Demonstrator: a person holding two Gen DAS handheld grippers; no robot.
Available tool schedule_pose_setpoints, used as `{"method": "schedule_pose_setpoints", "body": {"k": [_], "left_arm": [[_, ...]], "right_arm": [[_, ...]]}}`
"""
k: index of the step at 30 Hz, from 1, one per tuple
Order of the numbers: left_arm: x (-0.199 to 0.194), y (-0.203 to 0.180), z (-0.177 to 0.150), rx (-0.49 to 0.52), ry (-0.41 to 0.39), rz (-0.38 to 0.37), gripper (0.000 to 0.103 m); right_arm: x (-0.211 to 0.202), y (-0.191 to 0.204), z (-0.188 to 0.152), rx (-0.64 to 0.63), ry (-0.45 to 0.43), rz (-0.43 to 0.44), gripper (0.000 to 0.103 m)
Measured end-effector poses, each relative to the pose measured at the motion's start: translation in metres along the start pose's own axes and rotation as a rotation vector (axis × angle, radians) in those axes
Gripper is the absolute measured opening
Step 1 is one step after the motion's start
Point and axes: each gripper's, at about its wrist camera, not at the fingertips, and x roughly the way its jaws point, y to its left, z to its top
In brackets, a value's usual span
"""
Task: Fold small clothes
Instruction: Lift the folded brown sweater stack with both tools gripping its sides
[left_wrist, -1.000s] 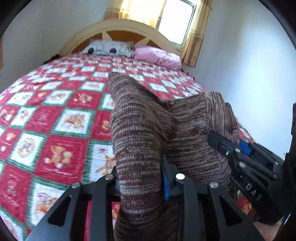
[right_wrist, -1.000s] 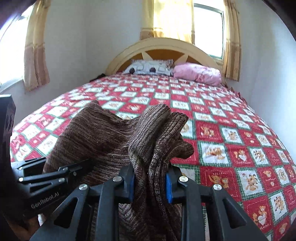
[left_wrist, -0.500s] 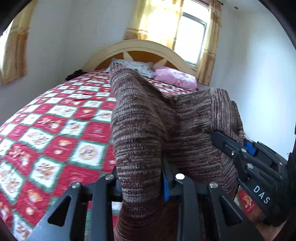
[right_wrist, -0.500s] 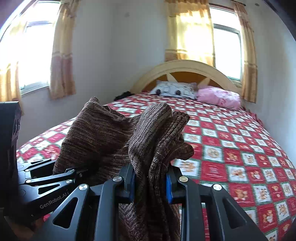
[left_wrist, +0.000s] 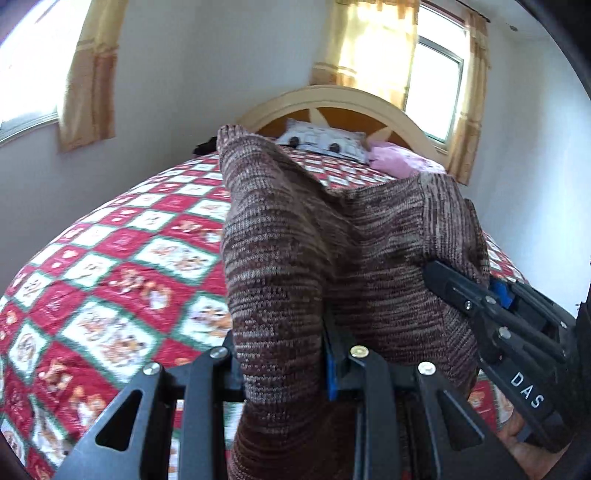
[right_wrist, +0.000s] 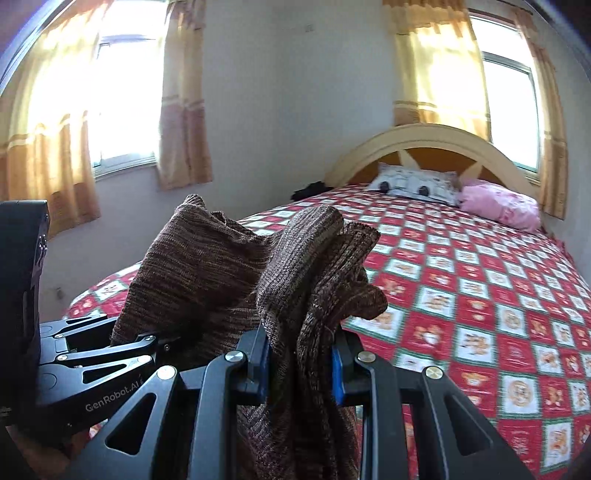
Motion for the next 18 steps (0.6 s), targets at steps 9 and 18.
{"method": "schedule_pose_setpoints", "body": {"k": [9,18], "left_arm": [[0.001,0.055,0.004,-0.063,-0.029,0.139,0.030],[0.041,0.093,0.006,-0.096,-0.011,0.266,0.030]], "right_arm": [[0.052,0.048,0.019,-0.072,0.012,0.092,0.026],[0.130,0.073,0.022,-0.128,0.055,0.133,0.026]]}}
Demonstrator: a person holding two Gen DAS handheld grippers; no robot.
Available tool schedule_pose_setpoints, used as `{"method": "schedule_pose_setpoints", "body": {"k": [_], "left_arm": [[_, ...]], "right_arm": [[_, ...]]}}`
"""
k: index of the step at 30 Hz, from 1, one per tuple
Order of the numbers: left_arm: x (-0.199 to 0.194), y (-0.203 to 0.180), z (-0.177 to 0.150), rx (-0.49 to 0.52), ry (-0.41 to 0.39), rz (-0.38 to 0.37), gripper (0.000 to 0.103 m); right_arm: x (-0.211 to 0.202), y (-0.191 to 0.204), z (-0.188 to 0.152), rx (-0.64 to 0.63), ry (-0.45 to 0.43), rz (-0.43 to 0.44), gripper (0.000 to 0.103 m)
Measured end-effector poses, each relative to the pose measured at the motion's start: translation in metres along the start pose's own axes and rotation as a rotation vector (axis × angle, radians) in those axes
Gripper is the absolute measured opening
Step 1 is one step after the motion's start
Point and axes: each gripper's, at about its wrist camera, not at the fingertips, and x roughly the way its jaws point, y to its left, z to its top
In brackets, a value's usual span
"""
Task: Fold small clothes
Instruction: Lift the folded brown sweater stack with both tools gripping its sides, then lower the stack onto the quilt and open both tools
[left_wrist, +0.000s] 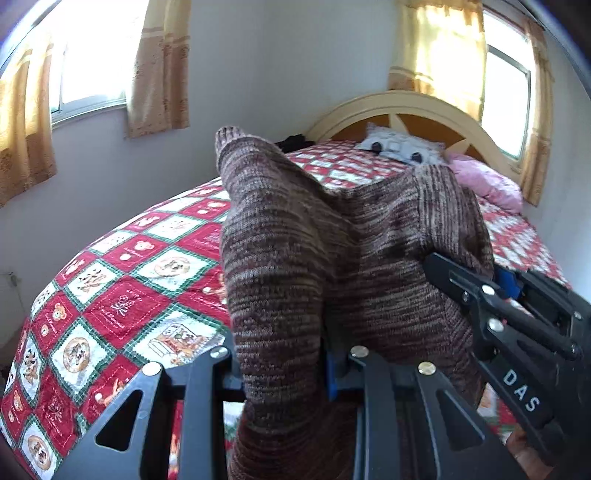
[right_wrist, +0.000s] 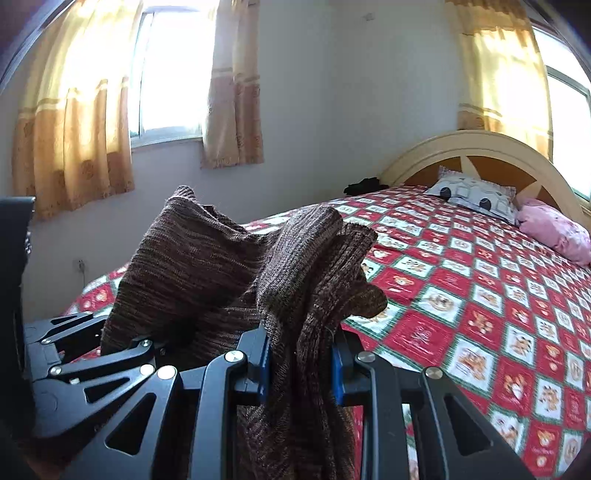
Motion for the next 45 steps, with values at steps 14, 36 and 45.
{"method": "schedule_pose_setpoints", "body": {"k": [14,36,45], "left_arm": [[0.080,0.017,-0.017,-0.077,0.200,0.055,0.040],[0.006,0.066,-0.080,-0.242,0.220,-0.300,0.083],[0.006,0.050,-0.082,-0.257,0.247,-0.269,0.033]], "right_arm": [[0.125,-0.024,-0.036,0.072,0.282,0.035,0.026],[0.016,-0.043,-0.115,0.280,0.359,0.201,0.069],[0.008,-0.038,-0.120,0.299,0.377,0.226,0.017]]}}
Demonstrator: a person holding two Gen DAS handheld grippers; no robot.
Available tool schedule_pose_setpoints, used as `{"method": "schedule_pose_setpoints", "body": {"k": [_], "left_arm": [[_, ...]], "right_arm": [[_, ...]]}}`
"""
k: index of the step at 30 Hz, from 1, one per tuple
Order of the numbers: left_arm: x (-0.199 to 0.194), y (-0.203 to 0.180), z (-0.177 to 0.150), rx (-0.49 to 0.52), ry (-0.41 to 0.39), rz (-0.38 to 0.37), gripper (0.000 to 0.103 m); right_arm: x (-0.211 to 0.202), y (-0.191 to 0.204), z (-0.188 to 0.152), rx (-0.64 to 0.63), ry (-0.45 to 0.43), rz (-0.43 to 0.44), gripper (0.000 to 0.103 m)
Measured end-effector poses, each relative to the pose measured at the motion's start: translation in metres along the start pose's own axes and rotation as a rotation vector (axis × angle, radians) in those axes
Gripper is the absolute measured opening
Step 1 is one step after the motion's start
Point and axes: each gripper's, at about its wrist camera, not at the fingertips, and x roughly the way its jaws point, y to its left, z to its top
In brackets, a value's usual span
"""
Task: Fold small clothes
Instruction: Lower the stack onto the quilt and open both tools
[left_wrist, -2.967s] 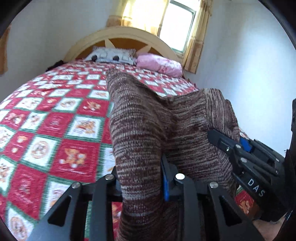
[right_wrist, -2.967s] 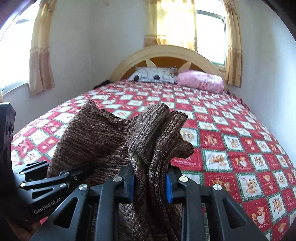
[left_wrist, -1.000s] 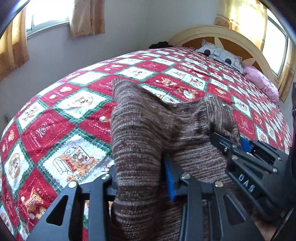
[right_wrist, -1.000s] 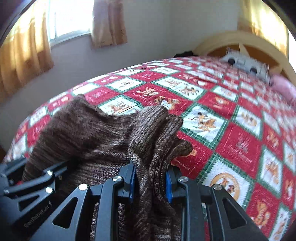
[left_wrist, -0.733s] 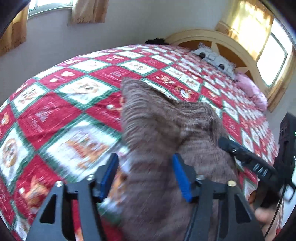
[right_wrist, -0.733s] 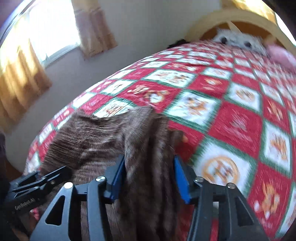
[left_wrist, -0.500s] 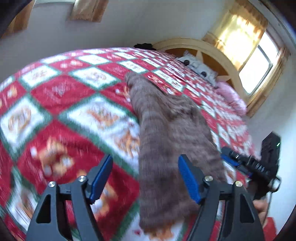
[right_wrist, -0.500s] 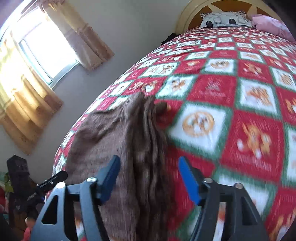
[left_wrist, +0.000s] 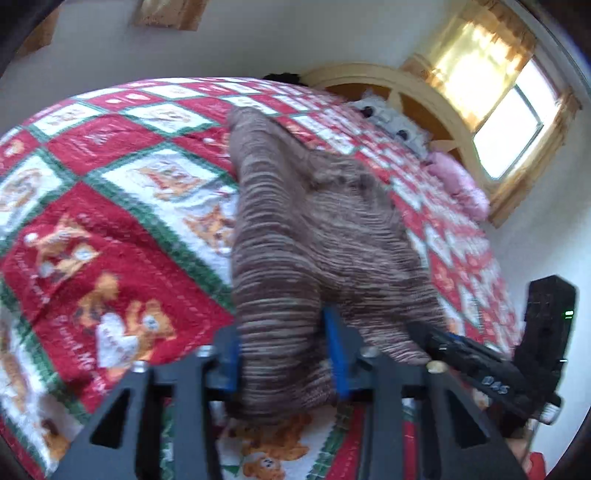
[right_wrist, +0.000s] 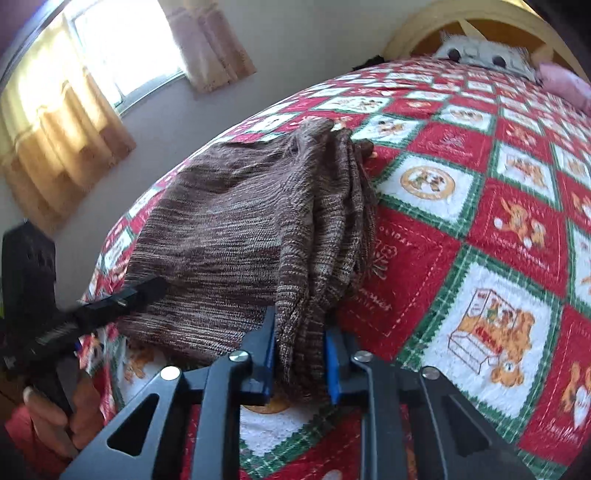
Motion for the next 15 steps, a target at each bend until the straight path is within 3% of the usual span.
{"method": "schedule_pose_setpoints", "body": {"k": [1,3,5,10,15], "left_arm": [[-0.001,0.001,0.001,-0.011,0.006,-0.007,0.025],[-0.005,-0.002,0.004,-0.034,0.022,0.014,0.021],[-0.009,-0.011,0.003,-0.013,0.029,0.060,0.020],[-0.006,-0.030,-0.008,0.071,0.049,0.178,0.021],[-0.006,-0.036,-0.013,0.131,0.036,0.244,0.022]], "right_arm": [[-0.003,0.001,0.001,-0.004,0.000,0.002,0.016],[-0.008,0.003,0.003,-0.002,-0.004,0.024,0.015],[-0.014,0.003,0.003,0.004,0.001,0.037,0.015],[-0.014,-0.002,-0.012,-0.048,0.040,-0.037,0.014],[-0.018,-0.002,-0.018,-0.052,0.012,-0.042,0.014]]}}
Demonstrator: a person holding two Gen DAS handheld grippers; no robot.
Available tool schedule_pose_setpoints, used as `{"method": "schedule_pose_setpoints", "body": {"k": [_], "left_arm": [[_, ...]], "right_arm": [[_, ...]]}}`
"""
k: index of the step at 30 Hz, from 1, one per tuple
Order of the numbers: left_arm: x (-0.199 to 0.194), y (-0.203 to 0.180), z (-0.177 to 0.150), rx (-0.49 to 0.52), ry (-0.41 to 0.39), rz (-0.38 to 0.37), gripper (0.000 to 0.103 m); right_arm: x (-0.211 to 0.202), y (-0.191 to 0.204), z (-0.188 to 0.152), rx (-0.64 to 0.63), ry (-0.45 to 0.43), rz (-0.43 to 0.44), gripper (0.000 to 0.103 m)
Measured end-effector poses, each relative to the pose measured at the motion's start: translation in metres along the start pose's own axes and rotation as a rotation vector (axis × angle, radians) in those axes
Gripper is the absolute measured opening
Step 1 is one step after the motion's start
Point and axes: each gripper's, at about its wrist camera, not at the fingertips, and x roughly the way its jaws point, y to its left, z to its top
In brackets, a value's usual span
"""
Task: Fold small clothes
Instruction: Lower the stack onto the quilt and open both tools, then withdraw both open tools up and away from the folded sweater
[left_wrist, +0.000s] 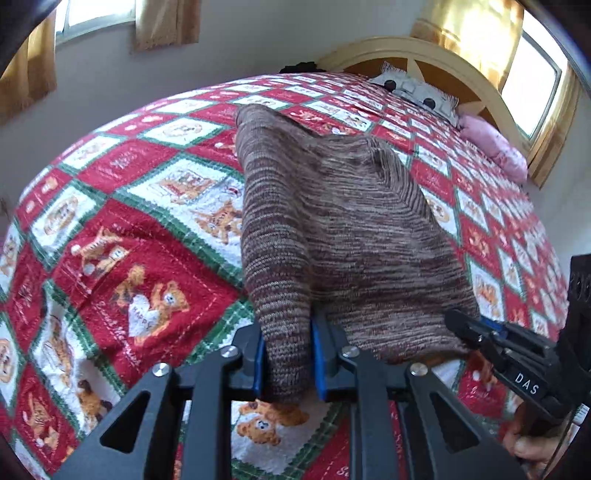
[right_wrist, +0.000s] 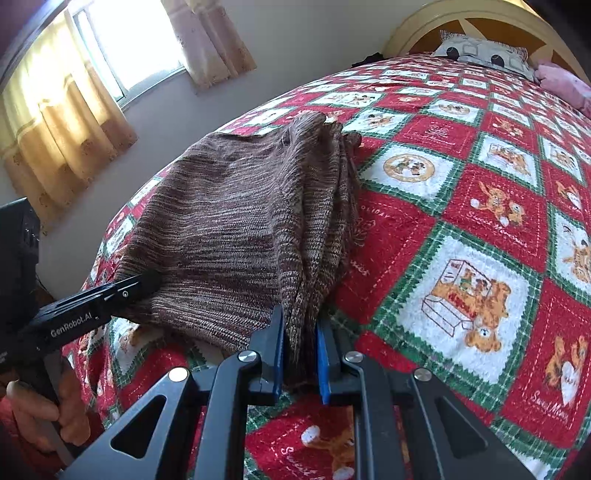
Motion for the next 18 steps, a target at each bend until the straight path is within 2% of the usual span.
{"method": "schedule_pose_setpoints", "body": {"k": [6,11,13,17,18], "left_arm": [[-0.001,0.006,-0.002,-0.011,0.007,-0.006,0.026],[-0.006,0.004,-0.005,0.022,-0.001,0.022,0.032],[-0.007,0.005,-0.004,0.036,-0.007,0.039,0.038],[-0.012,0.004,0.001,0.067,-0.028,0.079,0.044],[-0.015,0.005,0.004,0.074,-0.041,0.096,0.049]], "right_arm": [[-0.005,0.006,-0.003,-0.041,-0.002,-0.044,0.015],[-0.017,0.006,-0.009,-0.064,-0.007,-0.055,0.018],[-0.025,0.005,-0.010,-0.071,-0.012,-0.059,0.018],[-0.048,0.006,0.000,-0.096,-0.106,-0.130,0.018],[-0.051,0.006,0.004,-0.097,-0.125,-0.140,0.018]]}}
